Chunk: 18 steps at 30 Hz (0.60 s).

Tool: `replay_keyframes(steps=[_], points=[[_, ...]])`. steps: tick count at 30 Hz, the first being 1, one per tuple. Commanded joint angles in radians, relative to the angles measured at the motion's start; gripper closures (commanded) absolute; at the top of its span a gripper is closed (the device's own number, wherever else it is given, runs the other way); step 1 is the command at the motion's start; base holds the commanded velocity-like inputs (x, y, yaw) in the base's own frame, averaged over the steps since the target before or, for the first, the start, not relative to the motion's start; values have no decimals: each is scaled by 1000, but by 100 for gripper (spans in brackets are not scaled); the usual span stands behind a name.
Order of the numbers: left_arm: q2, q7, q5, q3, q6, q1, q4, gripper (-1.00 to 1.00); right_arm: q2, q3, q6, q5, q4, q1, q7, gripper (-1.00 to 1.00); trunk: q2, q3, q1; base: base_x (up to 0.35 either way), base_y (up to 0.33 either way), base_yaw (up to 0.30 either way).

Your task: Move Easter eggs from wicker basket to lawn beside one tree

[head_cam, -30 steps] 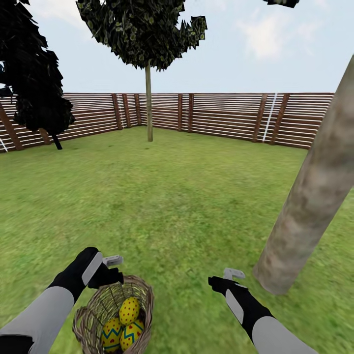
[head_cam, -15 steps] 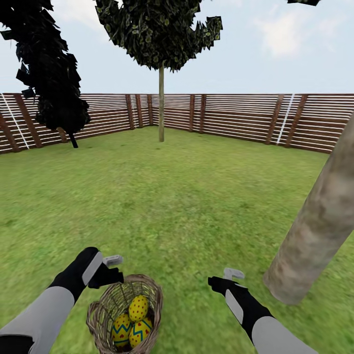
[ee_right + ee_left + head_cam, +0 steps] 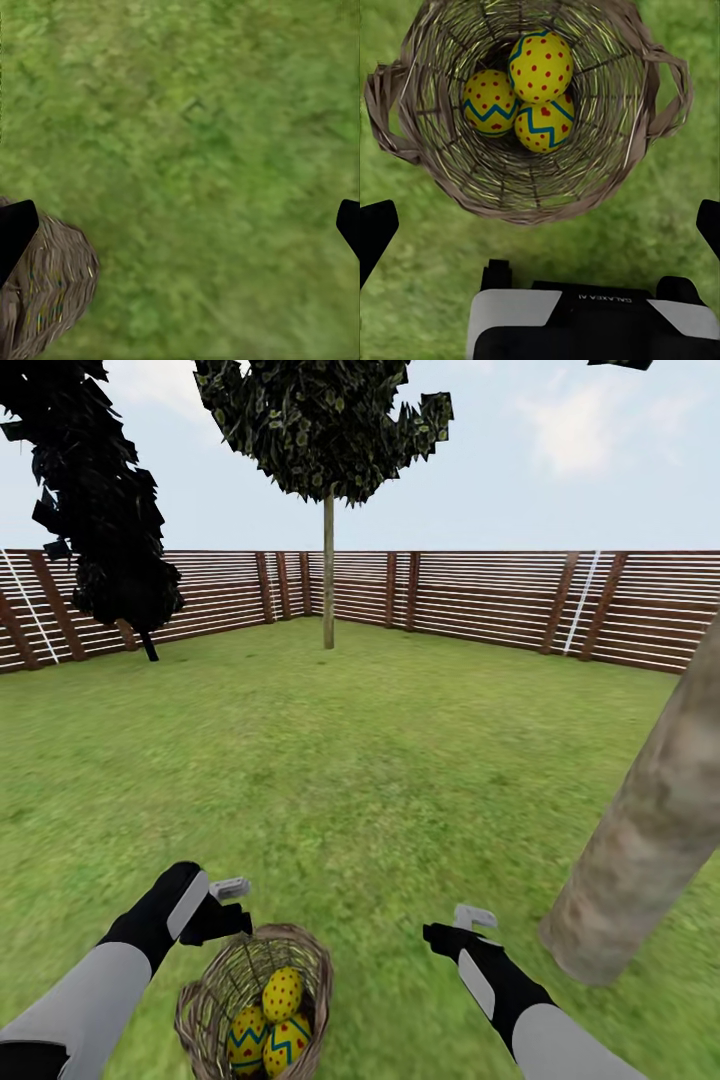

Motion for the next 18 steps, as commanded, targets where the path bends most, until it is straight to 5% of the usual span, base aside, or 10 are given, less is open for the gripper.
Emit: replay_keyframes(steps=[1, 18], points=[[1, 9, 11, -7, 2, 0, -2, -100, 1, -5, 5, -5, -2, 0, -2, -100, -1, -1, 0, 197, 85, 1], [1, 9, 11, -6, 2, 0, -8, -100, 1, -5, 5, -4, 1, 0, -2, -100, -1, -1, 0, 47, 21, 0]])
